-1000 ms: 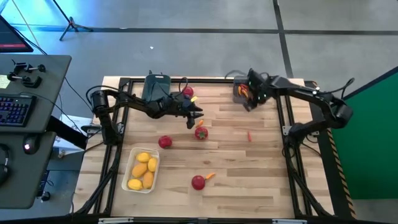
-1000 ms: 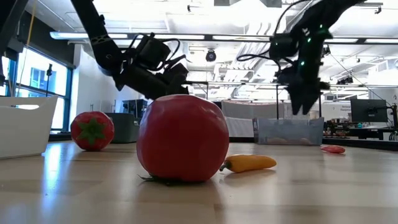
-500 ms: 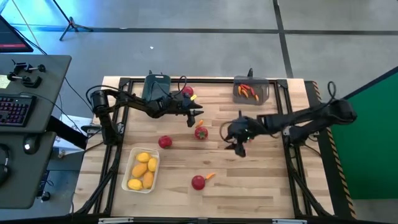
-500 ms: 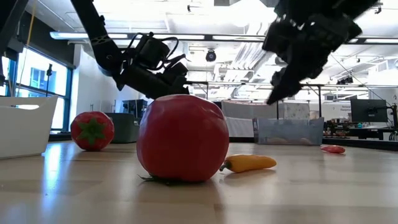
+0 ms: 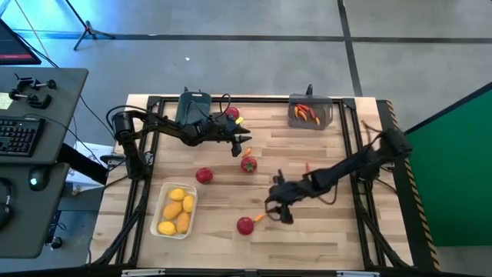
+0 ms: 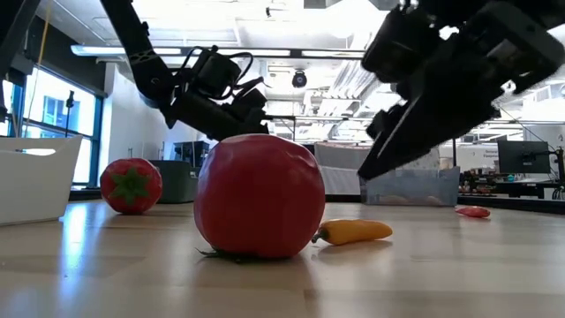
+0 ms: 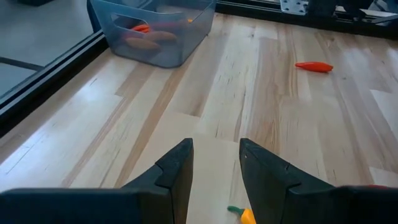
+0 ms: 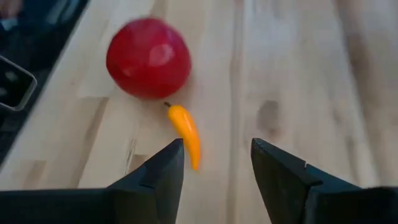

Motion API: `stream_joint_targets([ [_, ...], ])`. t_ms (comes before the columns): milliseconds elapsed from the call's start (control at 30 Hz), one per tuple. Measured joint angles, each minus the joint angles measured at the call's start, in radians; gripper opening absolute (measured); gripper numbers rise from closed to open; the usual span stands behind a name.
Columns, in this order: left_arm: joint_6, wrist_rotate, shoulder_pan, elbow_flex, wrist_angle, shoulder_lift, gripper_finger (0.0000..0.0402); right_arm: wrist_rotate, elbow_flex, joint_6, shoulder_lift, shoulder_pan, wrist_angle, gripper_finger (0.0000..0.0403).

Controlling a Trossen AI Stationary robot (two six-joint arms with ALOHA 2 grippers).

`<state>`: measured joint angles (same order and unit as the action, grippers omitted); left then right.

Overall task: Sort produce into baskets
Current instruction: Put the orange chili pepper into the black bin

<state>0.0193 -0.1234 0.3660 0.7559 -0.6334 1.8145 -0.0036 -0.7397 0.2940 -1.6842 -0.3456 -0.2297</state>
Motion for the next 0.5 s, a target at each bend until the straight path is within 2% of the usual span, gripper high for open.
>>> stream_joint_targets([
  [233, -0.015, 0.001, -0.006, 0.0, 0.001, 0.0, 0.0119, -0.003, -0.125, -0.058, -0.153, -0.036, 0.069, 0.0143],
  [500, -0.017, 0.013, -0.029, 0.0, 0.006, 0.0, 0.0119, -0.013, -0.166, -0.064, -0.222, -0.065, 0.068, 0.01],
])
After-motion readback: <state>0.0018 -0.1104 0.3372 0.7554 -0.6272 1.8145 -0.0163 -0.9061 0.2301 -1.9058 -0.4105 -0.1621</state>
